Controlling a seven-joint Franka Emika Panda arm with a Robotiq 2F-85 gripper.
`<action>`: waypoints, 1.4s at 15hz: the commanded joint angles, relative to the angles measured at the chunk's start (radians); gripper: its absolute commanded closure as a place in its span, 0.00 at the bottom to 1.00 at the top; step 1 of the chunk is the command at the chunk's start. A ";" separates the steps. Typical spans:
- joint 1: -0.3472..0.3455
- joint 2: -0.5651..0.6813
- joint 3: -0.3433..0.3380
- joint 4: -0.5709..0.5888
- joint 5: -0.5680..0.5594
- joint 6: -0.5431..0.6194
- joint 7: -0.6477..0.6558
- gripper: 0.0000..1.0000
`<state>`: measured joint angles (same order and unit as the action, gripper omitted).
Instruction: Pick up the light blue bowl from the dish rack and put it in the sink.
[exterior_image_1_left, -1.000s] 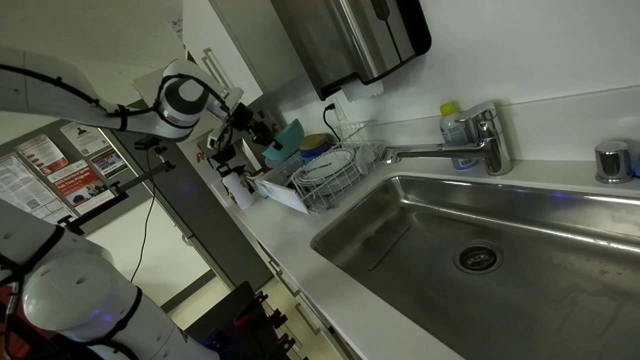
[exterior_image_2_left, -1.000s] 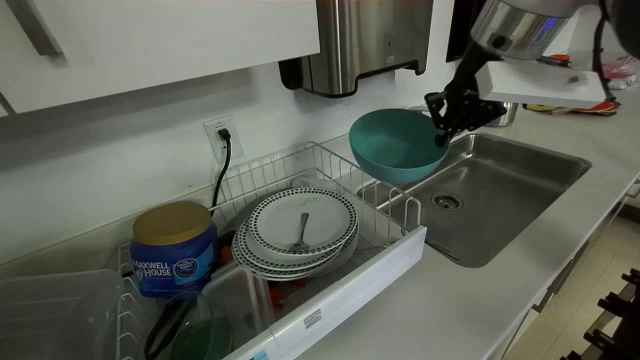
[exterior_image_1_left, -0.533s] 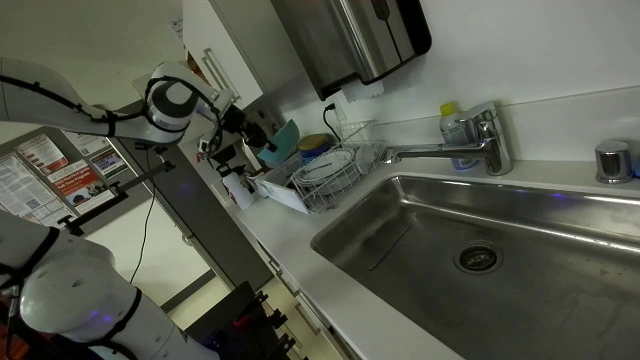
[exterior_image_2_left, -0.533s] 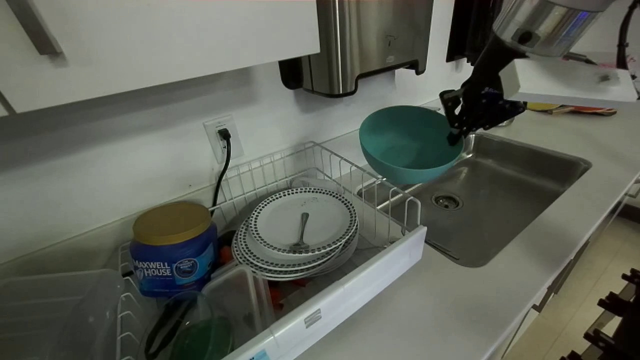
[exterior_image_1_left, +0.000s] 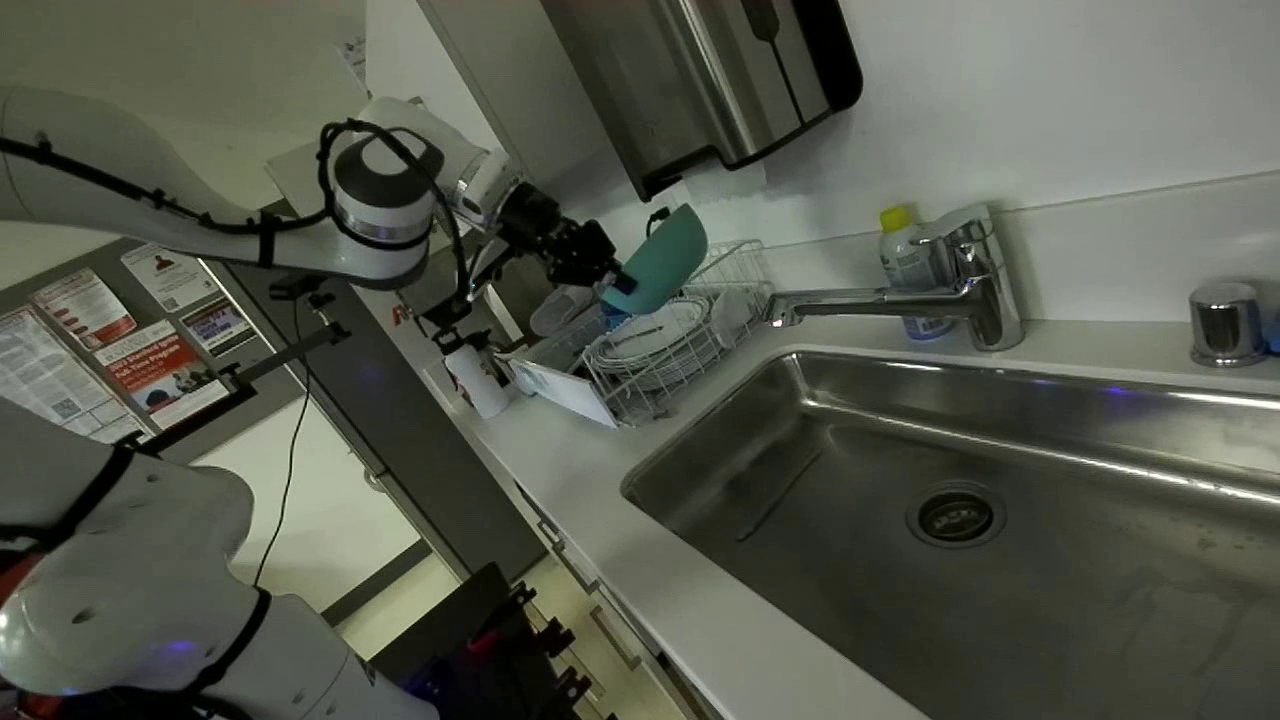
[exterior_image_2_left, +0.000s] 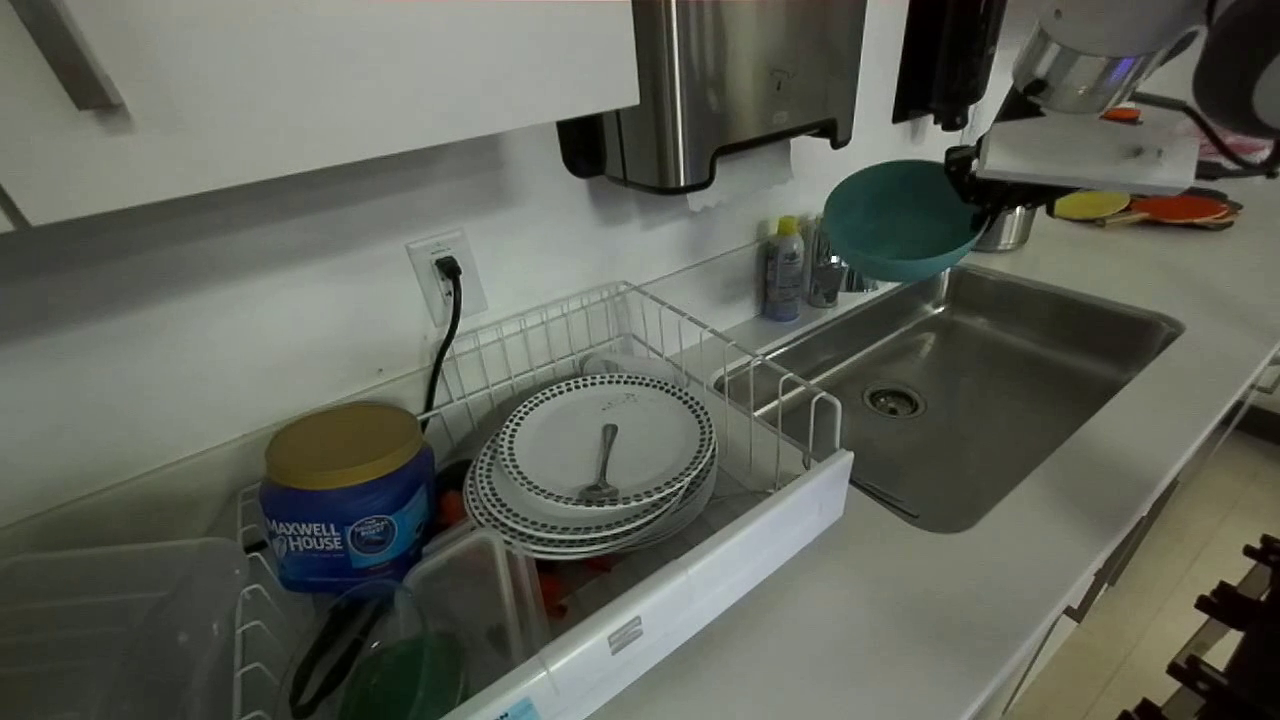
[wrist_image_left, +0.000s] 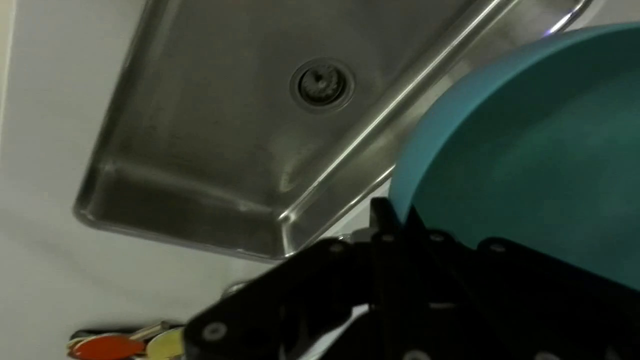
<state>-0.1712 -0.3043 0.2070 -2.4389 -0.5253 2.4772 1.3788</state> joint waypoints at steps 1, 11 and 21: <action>-0.089 0.061 -0.029 0.044 -0.149 -0.034 0.167 0.99; -0.046 0.222 -0.232 0.033 -0.320 -0.110 0.490 0.96; -0.061 0.415 -0.350 0.169 -0.228 -0.029 0.349 0.99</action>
<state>-0.2190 0.0021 -0.0783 -2.3636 -0.8126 2.3906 1.8283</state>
